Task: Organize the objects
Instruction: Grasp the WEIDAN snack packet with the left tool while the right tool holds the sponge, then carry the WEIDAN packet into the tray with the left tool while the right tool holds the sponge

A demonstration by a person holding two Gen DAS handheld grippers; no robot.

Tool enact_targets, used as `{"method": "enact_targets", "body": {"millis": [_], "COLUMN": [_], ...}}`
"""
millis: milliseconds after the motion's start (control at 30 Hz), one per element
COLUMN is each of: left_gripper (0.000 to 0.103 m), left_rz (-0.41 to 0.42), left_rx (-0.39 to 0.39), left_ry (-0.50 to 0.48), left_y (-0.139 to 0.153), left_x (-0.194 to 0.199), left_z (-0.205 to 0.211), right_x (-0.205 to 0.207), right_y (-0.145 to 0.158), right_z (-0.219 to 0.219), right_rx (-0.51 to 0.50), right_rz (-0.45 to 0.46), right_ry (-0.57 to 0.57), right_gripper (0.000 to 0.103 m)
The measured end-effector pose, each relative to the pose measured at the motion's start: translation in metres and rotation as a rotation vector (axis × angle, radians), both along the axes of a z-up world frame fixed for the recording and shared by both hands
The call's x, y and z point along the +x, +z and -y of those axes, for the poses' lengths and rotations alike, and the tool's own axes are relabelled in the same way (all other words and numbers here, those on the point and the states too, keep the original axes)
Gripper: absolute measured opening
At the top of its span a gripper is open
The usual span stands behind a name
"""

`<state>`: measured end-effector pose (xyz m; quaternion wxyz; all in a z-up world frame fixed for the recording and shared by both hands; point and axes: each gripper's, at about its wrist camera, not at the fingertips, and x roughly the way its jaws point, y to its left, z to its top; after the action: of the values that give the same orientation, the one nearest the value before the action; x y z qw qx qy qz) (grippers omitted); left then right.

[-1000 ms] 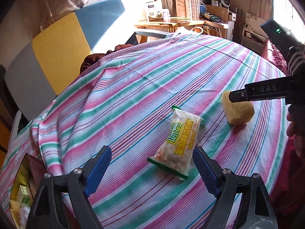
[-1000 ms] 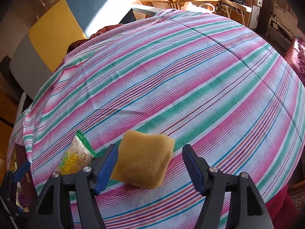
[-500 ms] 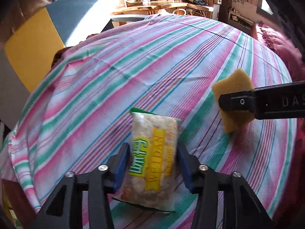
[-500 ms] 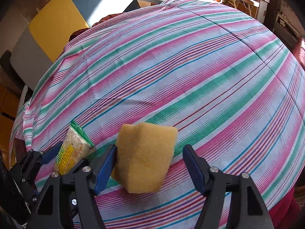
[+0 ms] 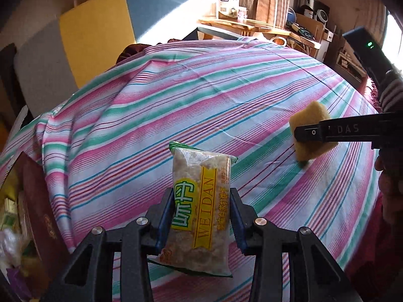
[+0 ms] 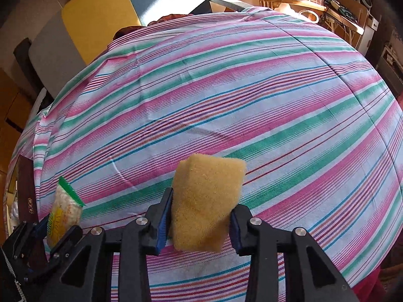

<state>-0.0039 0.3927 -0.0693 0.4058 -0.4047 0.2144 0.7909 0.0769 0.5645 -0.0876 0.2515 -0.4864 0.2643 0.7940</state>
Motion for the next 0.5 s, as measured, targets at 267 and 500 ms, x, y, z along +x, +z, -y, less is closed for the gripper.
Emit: {"method": "enact_targets", "body": {"millis": [267, 500], "left_gripper": [0.042, 0.042], "left_rz": [-0.061, -0.141], "left_rx": [0.059, 0.095], "left_ry": [0.173, 0.308], "left_y": [0.034, 0.063], "left_x": [-0.008, -0.014], "left_z": [0.068, 0.129], "right_x": [-0.014, -0.024], "right_y": [0.007, 0.009], "right_z": [0.023, 0.049], "right_rx": [0.085, 0.130], "right_rz": [-0.020, -0.028], "right_ry": [0.109, 0.226], "right_gripper": [0.037, 0.037]}}
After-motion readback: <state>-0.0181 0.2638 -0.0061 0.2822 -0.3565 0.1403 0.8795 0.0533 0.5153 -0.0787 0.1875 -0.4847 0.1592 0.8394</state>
